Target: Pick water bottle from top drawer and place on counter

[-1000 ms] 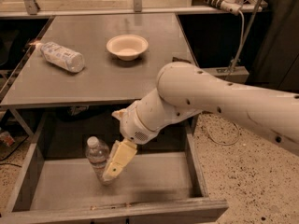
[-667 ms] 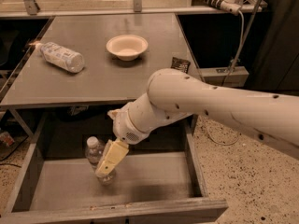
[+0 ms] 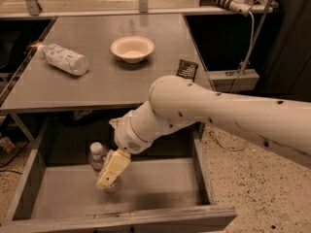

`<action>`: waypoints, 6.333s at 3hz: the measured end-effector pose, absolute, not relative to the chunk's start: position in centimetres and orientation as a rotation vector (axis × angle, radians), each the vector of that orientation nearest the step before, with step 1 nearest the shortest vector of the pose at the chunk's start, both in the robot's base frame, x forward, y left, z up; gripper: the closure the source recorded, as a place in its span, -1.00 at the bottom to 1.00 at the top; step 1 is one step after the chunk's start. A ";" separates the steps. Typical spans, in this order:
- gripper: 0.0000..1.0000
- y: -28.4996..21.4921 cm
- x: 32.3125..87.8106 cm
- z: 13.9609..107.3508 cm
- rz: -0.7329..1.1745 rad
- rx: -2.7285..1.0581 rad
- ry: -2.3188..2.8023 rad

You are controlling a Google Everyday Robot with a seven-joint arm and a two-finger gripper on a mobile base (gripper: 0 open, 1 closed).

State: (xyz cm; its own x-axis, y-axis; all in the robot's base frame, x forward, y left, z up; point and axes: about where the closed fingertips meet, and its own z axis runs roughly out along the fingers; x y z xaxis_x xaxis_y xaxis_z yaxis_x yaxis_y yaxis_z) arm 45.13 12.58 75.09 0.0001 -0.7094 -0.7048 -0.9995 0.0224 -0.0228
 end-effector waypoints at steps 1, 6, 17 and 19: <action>-1.00 14.0 44.8 74.3 0.726 -1.754 1.762; 0.31 16.1 44.3 72.6 0.786 -1.762 1.759; 1.00 11.8 48.9 98.8 0.576 -1.670 1.752; 1.00 12.3 53.8 100.3 0.630 -1.670 1.747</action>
Offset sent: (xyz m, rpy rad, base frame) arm -0.0046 0.0342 -0.0239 0.0164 0.0614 0.0398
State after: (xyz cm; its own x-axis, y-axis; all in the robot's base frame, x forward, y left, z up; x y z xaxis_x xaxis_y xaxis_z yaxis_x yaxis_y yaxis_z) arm 53.81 12.27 100.29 0.0045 -0.6903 -0.7235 -0.9932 0.0811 -0.0836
